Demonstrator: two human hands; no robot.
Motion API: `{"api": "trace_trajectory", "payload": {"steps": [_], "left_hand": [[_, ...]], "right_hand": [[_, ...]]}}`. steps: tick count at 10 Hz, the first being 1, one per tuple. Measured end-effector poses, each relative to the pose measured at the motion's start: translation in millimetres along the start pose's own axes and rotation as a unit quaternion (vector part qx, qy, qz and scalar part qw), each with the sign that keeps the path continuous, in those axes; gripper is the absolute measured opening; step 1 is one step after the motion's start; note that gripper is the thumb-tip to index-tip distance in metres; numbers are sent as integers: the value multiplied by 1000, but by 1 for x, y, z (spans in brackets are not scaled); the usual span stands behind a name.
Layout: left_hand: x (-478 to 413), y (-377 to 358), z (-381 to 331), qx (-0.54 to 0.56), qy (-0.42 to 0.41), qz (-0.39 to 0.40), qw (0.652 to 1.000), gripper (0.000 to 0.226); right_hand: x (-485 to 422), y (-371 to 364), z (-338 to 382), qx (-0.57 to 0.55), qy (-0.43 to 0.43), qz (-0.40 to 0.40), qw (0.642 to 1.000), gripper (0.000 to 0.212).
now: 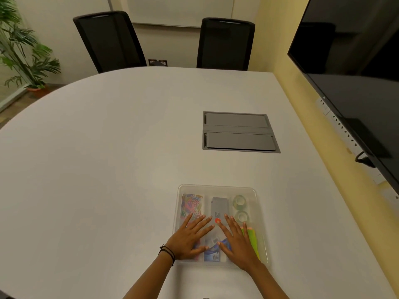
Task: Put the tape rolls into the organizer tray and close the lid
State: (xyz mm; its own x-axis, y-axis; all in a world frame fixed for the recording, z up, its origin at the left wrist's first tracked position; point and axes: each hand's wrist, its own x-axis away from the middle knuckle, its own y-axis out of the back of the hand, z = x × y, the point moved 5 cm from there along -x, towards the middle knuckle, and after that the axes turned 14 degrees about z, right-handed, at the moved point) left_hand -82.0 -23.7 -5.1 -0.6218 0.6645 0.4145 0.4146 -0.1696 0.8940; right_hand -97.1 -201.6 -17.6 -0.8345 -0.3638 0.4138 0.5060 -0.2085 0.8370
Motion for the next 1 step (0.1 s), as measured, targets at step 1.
{"api": "trace_trajectory", "payload": {"steps": [1], "left_hand": [[-2, 1, 6, 109, -11, -17, 994, 63]], "right_hand": [[-3, 14, 1, -41, 11, -1, 999, 59]]}}
